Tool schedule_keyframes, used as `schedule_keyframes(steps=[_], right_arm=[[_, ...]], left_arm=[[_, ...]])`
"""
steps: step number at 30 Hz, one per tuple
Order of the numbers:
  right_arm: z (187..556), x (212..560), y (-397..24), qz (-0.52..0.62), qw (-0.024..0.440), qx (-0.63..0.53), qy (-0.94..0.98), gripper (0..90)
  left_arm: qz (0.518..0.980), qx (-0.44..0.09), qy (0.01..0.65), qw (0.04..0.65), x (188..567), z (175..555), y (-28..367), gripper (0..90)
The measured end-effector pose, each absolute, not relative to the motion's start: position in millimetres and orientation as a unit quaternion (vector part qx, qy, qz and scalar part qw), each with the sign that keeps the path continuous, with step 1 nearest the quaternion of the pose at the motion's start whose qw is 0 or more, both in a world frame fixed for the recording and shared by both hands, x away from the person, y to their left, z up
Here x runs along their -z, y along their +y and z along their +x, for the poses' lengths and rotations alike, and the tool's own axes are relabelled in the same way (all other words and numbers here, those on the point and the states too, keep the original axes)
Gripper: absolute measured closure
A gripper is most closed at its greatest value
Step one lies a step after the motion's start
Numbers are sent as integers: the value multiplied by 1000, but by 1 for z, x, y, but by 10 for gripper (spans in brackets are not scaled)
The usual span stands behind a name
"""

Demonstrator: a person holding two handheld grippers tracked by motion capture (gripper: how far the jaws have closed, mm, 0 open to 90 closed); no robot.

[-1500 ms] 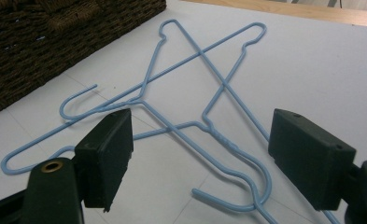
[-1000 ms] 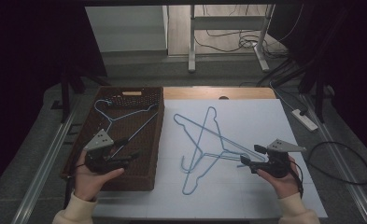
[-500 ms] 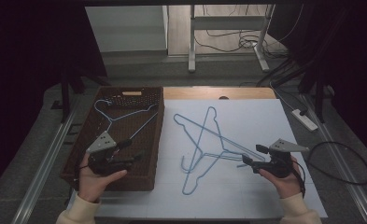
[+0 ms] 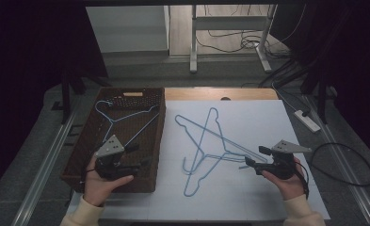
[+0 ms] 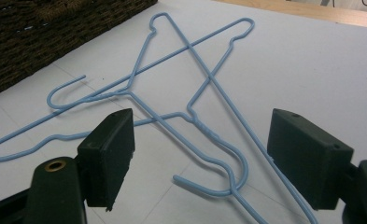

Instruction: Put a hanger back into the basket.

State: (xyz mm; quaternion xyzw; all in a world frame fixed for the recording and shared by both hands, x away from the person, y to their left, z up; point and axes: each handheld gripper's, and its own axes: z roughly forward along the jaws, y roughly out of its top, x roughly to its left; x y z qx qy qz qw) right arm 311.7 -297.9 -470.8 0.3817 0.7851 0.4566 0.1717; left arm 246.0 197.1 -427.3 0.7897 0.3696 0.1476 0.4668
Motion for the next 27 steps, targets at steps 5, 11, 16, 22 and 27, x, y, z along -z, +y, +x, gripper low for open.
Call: schedule_keyframes(steps=[5,11,16,22,27], right_arm=[[313,471,-298,383,172,-451,788,240],[315,472,-297,387,169,-445,790,243],[316,473,-294,383,172,-431,799,243],[318,469,-282,363,180,-405,820,253],[323,465,-273,346,180,-390,834,261]], left_arm=[[794,-141,367,464,430,246,192,340],[801,-134,358,460,433,246,186,340],[805,-130,353,459,436,245,181,340],[810,-125,349,454,440,246,176,341],[812,-123,347,452,441,246,174,341]])
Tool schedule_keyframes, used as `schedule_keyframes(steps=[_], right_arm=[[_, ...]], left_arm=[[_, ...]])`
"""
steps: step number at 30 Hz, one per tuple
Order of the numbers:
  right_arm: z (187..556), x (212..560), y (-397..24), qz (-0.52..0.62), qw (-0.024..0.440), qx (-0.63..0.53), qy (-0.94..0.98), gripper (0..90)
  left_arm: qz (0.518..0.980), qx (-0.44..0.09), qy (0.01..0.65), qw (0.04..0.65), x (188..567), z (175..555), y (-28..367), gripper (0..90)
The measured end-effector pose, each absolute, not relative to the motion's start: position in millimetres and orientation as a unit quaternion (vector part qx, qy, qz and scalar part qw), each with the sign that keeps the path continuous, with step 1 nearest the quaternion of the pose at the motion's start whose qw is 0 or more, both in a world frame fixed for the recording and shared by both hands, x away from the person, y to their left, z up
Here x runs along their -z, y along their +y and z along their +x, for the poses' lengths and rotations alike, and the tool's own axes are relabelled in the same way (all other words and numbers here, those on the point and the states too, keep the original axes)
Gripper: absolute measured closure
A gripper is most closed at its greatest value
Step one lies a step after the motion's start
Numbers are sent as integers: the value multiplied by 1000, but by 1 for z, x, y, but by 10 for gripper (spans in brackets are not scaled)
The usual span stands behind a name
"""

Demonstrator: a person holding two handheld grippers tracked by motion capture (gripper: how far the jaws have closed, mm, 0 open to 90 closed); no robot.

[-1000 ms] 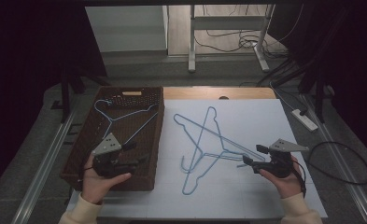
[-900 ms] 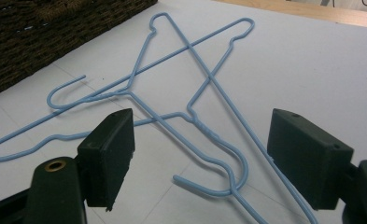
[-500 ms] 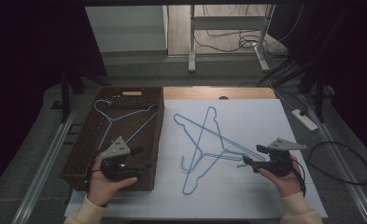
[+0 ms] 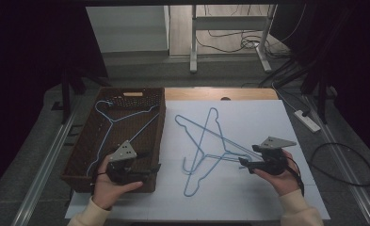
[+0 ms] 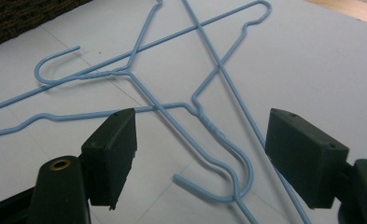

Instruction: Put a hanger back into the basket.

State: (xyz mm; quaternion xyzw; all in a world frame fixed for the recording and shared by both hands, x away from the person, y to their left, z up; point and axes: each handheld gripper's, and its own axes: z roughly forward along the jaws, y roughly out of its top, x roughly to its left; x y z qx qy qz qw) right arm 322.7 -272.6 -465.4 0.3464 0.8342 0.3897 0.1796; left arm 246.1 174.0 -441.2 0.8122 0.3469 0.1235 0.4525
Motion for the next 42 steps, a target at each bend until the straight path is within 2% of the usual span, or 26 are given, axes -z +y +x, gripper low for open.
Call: schedule_keyframes(steps=[17,28,35,42], right_arm=[[346,462,-232,306,135,-327,884,278],[373,476,-208,274,92,-288,913,312],[391,486,-184,250,81,-245,933,401],[402,492,-168,231,67,-217,946,445]], left_arm=[[810,-125,347,456,439,242,173,340],[808,-127,353,454,441,244,178,341],[806,-128,357,454,441,245,181,341],[805,-129,358,455,440,244,183,340]])
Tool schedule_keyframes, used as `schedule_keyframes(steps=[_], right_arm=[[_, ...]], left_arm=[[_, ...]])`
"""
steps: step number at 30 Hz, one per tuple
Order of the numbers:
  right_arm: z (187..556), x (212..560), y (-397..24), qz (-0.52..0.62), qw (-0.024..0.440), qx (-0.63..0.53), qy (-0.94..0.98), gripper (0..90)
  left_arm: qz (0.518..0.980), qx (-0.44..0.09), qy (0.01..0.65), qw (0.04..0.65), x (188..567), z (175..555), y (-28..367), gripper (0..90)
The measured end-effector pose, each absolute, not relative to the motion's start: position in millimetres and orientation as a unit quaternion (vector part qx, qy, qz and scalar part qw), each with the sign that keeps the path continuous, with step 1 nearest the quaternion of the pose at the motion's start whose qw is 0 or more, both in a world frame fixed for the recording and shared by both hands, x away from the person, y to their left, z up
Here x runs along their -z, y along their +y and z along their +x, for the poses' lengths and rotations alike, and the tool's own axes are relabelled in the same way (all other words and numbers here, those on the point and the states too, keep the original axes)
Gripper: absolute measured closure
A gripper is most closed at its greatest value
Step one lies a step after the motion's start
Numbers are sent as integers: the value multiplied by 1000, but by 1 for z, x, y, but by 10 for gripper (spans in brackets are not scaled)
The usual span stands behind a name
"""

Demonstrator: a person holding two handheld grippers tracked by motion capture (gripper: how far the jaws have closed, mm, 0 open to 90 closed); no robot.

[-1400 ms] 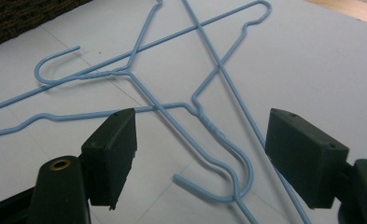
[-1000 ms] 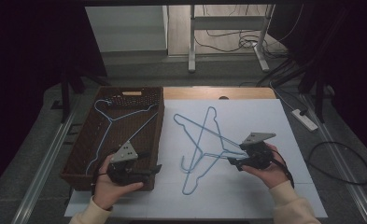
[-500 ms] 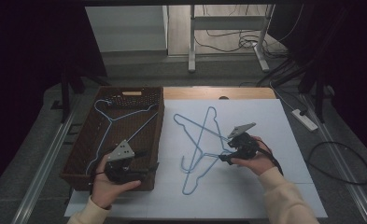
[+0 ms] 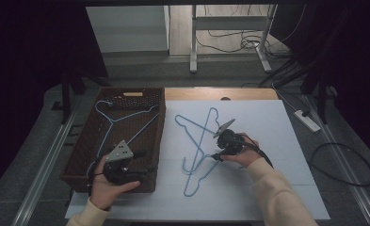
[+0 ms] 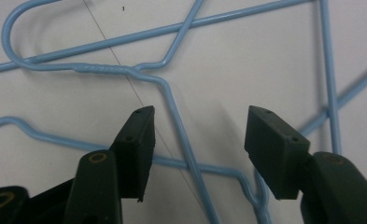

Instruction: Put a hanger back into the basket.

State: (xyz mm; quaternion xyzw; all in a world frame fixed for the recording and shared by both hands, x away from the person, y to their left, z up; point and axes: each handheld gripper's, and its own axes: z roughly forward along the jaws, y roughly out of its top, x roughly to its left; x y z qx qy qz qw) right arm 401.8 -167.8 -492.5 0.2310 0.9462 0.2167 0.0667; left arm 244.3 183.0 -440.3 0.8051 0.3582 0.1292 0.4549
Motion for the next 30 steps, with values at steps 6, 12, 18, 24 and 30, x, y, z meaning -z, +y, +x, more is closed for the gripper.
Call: schedule_keyframes(steps=[6,12,18,24,30], right_arm=[[407,499,-160,211,53,-191,957,523],[409,499,-152,195,43,-164,966,631],[410,496,-138,164,26,-118,979,797],[412,495,-132,157,22,-96,983,874],[411,494,-134,167,25,-104,980,878]], left_arm=[[803,-130,360,456,440,244,185,340],[804,-130,359,456,440,244,184,340],[804,-133,358,457,438,243,184,340],[804,-133,358,456,439,244,184,340],[803,-135,358,457,438,244,185,341]])
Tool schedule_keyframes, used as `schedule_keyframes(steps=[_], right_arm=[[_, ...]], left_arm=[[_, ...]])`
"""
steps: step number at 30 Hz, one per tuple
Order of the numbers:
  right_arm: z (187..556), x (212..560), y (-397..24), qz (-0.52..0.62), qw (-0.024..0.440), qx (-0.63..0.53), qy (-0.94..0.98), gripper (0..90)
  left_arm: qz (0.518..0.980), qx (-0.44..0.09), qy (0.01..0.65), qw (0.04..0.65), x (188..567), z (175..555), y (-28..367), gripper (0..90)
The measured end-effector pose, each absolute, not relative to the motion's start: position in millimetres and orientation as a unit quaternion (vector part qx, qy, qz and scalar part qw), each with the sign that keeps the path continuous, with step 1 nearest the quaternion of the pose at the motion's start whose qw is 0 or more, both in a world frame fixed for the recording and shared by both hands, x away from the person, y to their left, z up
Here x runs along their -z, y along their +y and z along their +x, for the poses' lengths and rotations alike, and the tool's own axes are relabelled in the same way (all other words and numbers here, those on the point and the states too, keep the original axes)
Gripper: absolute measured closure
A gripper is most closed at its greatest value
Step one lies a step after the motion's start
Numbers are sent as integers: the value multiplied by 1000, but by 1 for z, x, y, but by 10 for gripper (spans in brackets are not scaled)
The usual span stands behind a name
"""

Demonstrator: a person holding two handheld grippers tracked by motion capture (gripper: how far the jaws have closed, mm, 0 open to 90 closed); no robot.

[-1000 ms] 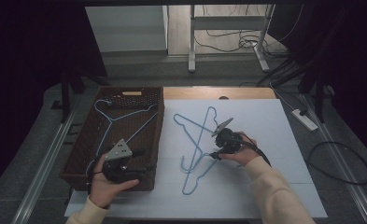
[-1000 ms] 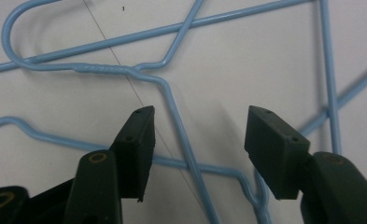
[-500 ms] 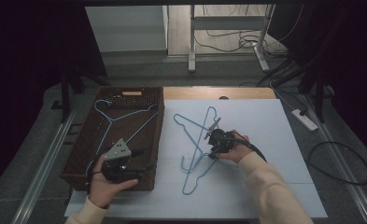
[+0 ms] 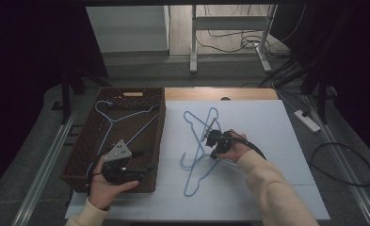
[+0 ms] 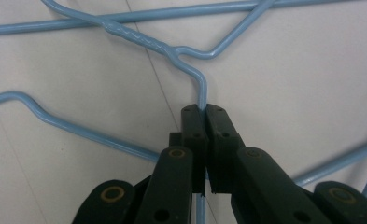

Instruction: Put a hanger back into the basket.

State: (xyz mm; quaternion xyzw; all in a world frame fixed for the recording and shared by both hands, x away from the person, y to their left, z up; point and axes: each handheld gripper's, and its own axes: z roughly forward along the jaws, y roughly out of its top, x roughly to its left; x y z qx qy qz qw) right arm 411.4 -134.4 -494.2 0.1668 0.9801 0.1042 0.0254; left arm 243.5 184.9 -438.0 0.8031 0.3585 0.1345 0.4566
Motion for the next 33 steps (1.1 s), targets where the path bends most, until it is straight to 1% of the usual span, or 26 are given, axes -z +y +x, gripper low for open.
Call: schedule_keyframes(steps=[4,11,18,33], right_arm=[[414,488,-141,199,22,-131,971,878],[416,463,-160,264,7,-215,940,878],[417,445,-183,304,-2,-276,912,879],[399,416,-207,368,-29,-407,835,879]], left_arm=[[802,-135,358,458,437,243,185,341],[803,-136,357,458,437,243,184,341],[803,-136,356,459,436,243,183,342],[805,-134,350,460,434,241,178,341]])
